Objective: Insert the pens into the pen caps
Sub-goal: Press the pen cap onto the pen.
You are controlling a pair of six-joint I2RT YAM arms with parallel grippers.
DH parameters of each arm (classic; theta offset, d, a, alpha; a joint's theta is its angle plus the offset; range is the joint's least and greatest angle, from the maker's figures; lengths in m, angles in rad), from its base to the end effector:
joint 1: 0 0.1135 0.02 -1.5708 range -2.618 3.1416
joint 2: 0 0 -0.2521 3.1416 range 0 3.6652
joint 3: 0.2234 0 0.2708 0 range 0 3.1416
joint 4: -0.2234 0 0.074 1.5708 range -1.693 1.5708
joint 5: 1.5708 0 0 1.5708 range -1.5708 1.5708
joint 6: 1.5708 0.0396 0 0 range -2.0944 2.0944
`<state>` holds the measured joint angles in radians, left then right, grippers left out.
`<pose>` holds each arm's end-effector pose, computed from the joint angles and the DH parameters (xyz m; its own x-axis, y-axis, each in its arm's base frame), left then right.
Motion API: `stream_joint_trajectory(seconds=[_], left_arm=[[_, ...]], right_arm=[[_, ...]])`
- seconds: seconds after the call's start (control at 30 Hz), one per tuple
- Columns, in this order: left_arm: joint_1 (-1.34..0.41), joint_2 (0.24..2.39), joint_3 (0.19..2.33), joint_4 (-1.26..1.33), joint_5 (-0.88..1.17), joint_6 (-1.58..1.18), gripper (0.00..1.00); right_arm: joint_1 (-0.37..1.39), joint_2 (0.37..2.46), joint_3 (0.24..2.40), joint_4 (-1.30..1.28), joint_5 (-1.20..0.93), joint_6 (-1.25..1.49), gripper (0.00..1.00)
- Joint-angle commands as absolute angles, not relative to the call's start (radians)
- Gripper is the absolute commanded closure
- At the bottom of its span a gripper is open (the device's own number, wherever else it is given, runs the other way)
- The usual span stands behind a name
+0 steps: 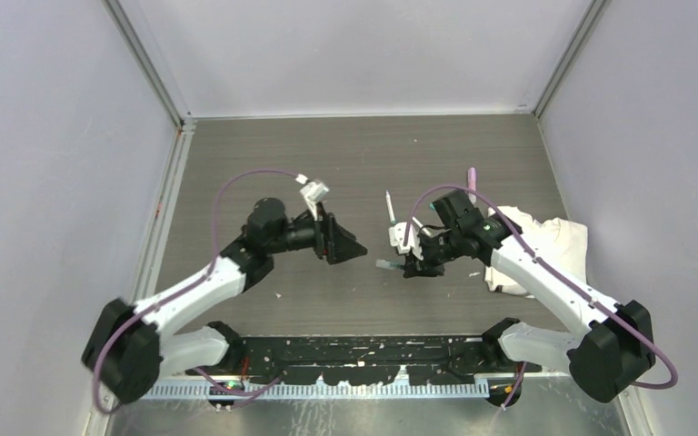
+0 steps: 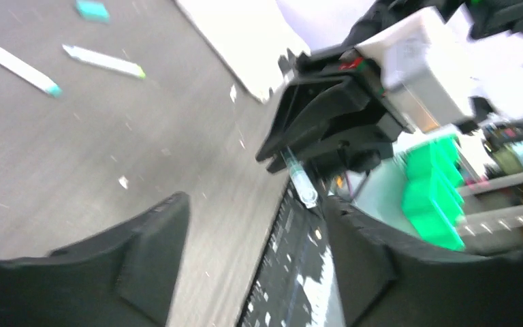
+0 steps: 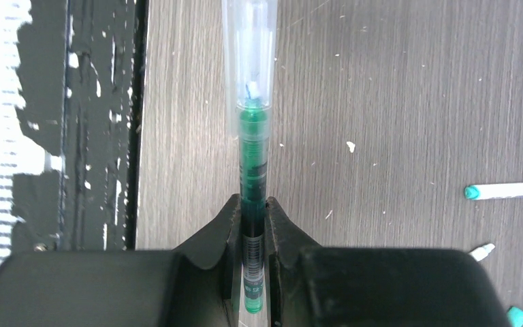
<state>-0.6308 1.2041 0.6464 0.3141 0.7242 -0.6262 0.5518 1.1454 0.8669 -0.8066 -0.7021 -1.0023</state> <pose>0.2155 -0.1899 0.2350 -0.7210 -0.0170 -0.6927 0.6645 0.2662 -0.6982 0.1867 0.1450 0.2360 0.1482 -0.6643 -0.7326 -0.9883 -0.1257 -0.0859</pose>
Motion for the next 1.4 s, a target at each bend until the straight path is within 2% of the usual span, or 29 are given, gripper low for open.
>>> stream_joint_trajectory(seconds=[0.0, 0.1, 0.23, 0.57, 0.97, 1.37], left_arm=[[-0.631, 0.981, 0.532, 0.463, 0.399, -0.594, 0.21], [-0.633, 0.866, 0.431, 0.576, 0.279, -0.672, 0.08], [-0.639, 0.815, 0.369, 0.659, 0.196, -0.803, 0.07], [-0.829, 0.980, 0.424, 0.809, -0.095, -0.798, 0.24], [-0.889, 1.300, 0.535, 1.038, -0.123, -0.834, 0.30], [-0.900, 1.388, 0.577, 1.077, -0.109, -0.871, 0.44]], right_arm=[[0.515, 1.116, 0.902, -0.700, -0.793, -0.746, 0.99], [0.503, 1.119, 0.905, -0.620, -0.761, -0.582, 0.99], [0.492, 1.136, 0.911, -0.527, -0.690, -0.375, 0.99], [0.465, 1.155, 0.900, -0.430, -0.668, -0.197, 0.99], [0.464, 1.158, 0.900, -0.425, -0.682, -0.186, 0.99], [0.462, 1.158, 0.900, -0.425, -0.678, -0.184, 0.99]])
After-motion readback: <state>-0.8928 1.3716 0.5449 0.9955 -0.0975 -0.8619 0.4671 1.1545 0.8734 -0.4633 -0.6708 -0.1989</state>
